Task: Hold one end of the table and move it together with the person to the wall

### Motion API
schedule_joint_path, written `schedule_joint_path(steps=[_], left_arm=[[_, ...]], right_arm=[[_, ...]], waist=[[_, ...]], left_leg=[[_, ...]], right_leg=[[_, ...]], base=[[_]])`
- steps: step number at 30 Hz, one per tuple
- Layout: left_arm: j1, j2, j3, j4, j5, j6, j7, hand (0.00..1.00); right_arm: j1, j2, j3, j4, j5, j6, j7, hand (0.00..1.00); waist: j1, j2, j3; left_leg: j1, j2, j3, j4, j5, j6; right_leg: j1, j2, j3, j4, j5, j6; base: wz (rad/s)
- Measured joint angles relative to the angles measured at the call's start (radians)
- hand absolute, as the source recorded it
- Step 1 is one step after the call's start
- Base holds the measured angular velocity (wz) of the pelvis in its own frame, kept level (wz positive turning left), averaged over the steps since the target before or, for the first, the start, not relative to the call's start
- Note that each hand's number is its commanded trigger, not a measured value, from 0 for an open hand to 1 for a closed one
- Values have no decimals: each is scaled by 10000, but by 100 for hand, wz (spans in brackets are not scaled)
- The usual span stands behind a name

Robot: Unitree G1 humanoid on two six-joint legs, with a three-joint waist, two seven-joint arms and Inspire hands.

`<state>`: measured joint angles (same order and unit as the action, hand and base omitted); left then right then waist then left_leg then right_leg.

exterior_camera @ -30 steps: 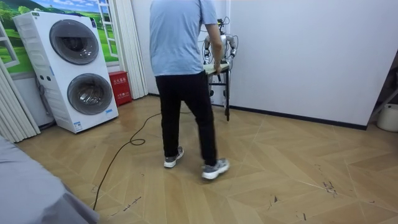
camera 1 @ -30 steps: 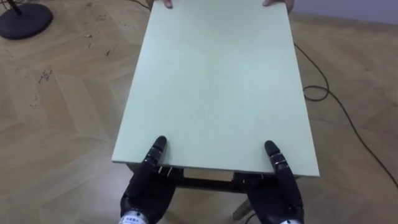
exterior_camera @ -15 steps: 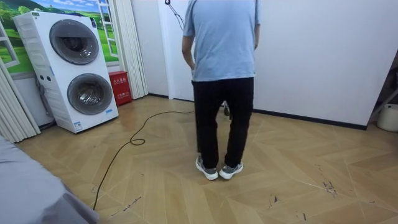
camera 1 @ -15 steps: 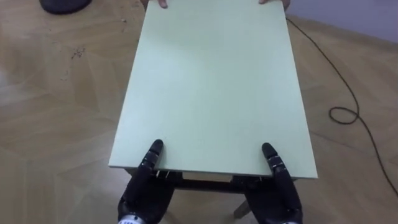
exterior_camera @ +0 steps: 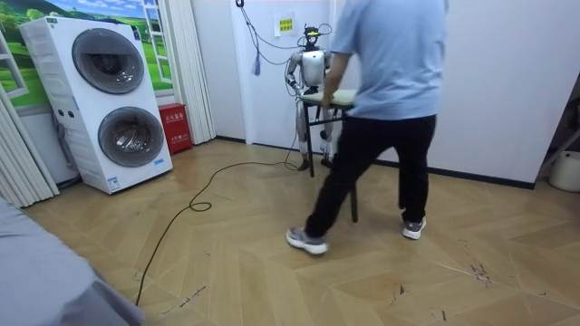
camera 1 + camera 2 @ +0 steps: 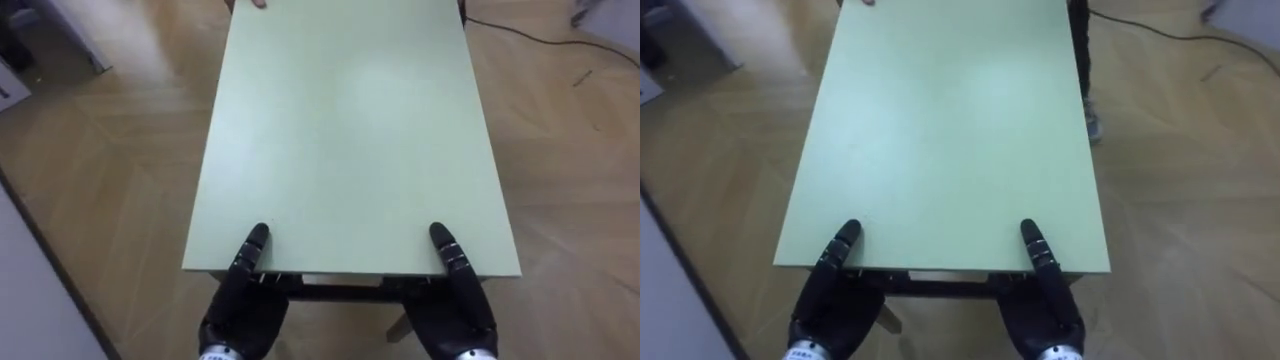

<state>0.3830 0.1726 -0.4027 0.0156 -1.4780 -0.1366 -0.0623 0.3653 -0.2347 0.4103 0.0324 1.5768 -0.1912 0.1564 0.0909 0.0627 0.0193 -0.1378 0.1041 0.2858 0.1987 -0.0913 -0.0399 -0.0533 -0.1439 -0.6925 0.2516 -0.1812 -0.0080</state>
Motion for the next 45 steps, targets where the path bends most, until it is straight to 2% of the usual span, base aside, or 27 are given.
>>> schedule_joint_path(steps=[4, 7, 8, 9, 10, 11, 14, 16, 17, 20, 23, 27, 30, 33, 35, 36, 37, 38, 39, 40, 41, 42, 44, 45], left_arm=[[13, -42, 24, -22, 23, 17, -39, 100], [12, -3, 77, -22, -20, 41, -71, 100], [7, 15, 74, -25, -7, 40, -100, 100], [41, 86, -41, -81, 26, 41, -167, 100], [38, 97, -73, -80, 27, 46, -144, 100], [29, 108, -48, -78, -15, 44, -116, 100], [16, 87, -2, -78, -1, 16, -120, 100], [5, 104, -35, -75, -10, 9, -118, 100], [8, 114, -38, -75, -12, 9, -85, 100], [17, 91, 74, -76, -2, 12, 31, 100], [17, 19, 86, -79, 0, 24, 120, 100], [5, 12, 84, -143, -17, 43, 192, 100], [-6, 27, 139, -235, -19, 38, 266, 100], [-84, 45, 244, -272, 9, 50, 374, 100], [-88, 79, 290, -259, 59, 53, 415, 100], [-88, 79, 288, -259, 62, 54, 436, 100], [-96, 47, 298, -268, 59, 52, 456, 100], [-96, 11, 343, -251, -6, 58, 463, 100], [-13, -28, 335, -210, 9, 81, 544, 100], [17, -30, 342, -210, 19, 83, 543, 100], [17, 8, 394, -210, 64, 172, 539, 100], [18, 62, 461, -196, 56, 292, 543, 100], [50, 193, 471, -193, -13, 368, 585, 100], [70, 212, 487, -192, -32, 399, 592, 100]], right_arm=[[-50, 34, -82, 0, -147, 146, 1, 100], [-46, 90, -219, 3, -140, 313, 1, 100], [1, 154, -293, 3, -137, 381, 1, 100], [132, 236, -420, -28, -152, 402, 20, 100], [167, 235, -447, -29, -151, 407, 20, 100], [198, 252, -415, -75, -185, 408, 19, 100], [197, 405, -468, -90, -416, 389, -23, 100], [198, 397, -479, -91, -399, 389, -64, 100], [191, 409, -453, -91, -396, 395, -163, 100], [97, 473, -401, -90, -483, 399, -350, 100], [-25, 410, -409, -90, -494, 399, -474, 100], [-152, 295, -403, -91, -472, 398, -532, 100], [-229, 348, -371, -89, -479, 398, -549, 100], [-225, 429, -364, -45, -480, 399, -565, 100], [-200, 504, -290, 37, -477, 388, -564, 100], [-193, 527, -293, 54, -465, 388, -564, 100], [-195, 604, -300, 66, -472, 391, -565, 100], [-245, 616, -285, 70, -536, 398, -565, 100], [-166, 571, -268, 104, -549, 388, -565, 100], [-136, 573, -246, 104, -544, 385, -564, 100], [-91, 547, -253, 106, -512, 385, -553, 100], [-60, 545, -224, 136, -452, 404, -544, 100], [-42, 581, -192, 196, -426, 454, -545, 100], [-42, 571, -203, 203, -427, 500, -545, 100]], waist=[[-4, -41, 5], [-32, -190, 79], [-156, -240, 106], [-301, -284, 123], [-343, -293, 120], [-411, -349, 121], [-552, -430, 113], [-625, -449, 122], [-614, -525, 107], [-292, -636, 103], [-160, -651, 110], [-1, -696, 107], [196, -699, 107], [275, -707, 112], [292, -700, 111], [292, -678, 120], [276, -653, 129], [266, -654, 140], [126, -570, 81], [65, -580, 73], [-174, -590, 79], [-388, -599, 85], [-334, -639, 100], [-310, -650, 96]], left_leg=[[-26, -280, -306, -5, -33, 168], [116, -527, -566, 9, -57, 334], [73, -657, -923, 33, -42, 409], [-20, -803, -1348, 136, -29, 453], [-109, -874, -1555, 228, -31, 485], [-322, -1051, -1864, 396, -50, 545], [-739, -1436, -2480, 615, 20, 667], [-856, -1610, -2766, 700, 77, 749], [-899, -1720, -2987, 735, 90, 763], [-1084, -1842, -3418, 827, 141, 738], [-1246, -1923, -3810, 980, 170, 693], [-1312, -1899, -3817, 1041, 205, 656], [-1324, -1899, -4023, 1039, 246, 609], [-1383, -1951, -4419, 1040, 306, 526], [-1394, -1951, -4834, 1044, 363, 444], [-1396, -1927, -4975, 1044, 378, 423], [-1446, -1812, -5452, 992, 436, 331], [-1519, -1897, -5721, 909, 517, 232], [-1515, -2030, -5816, 728, 671, 186], [-1503, -2020, -5719, 563, 800, 173], [-1525, -1921, -4912, 310, 1009, 343], [-1530, -1684, -3778, 250, 1089, 525], [-1536, -1486, -2831, 378, 1008, 688], [-1543, -1491, -2821, 372, 1003, 694]], right_leg=[[103, -335, 239, 402, -117, 209], [238, -631, 711, 969, -232, 401], [284, -676, 1040, 1124, -255, 438], [343, -658, 1596, 1176, -263, 451], [354, -636, 1932, 1196, -282, 482], [358, -628, 2550, 1185, -384, 637], [539, -545, 3491, 764, -531, 816], [728, -452, 3997, 529, -562, 798], [818, -398, 4285, 391, -624, 704], [976, -209, 4744, 17, -622, 653], [1193, -52, 4800, -152, -618, 649], [1372, 118, 4790, -144, -618, 649], [1466, 243, 4890, -107, -614, 642], [1534, 384, 4911, -74, -611, 638], [1379, 509, 4927, 392, -610, 631], [1284, 574, 5016, 522, -642, 550], [1003, 907, 5661, 255, -969, 163], [571, 1180, 6066, -439, -812, -201], [564, 1198, 5706, -305, -660, -105], [588, 1181, 5487, -289, -646, -127], [639, 1125, 5042, -327, -641, -131], [755, 1051, 4624, -361, -645, -125], [918, 1075, 4253, -451, -649, -119], [926, 1114, 4211, -479, -652, -114]], base=[[48], [53], [103], [104], [110], [82], [88], [87], [54], [47], [57], [45], [31], [39], [37], [39], [37], [62], [61], [88], [86], [79], [18], [0]])
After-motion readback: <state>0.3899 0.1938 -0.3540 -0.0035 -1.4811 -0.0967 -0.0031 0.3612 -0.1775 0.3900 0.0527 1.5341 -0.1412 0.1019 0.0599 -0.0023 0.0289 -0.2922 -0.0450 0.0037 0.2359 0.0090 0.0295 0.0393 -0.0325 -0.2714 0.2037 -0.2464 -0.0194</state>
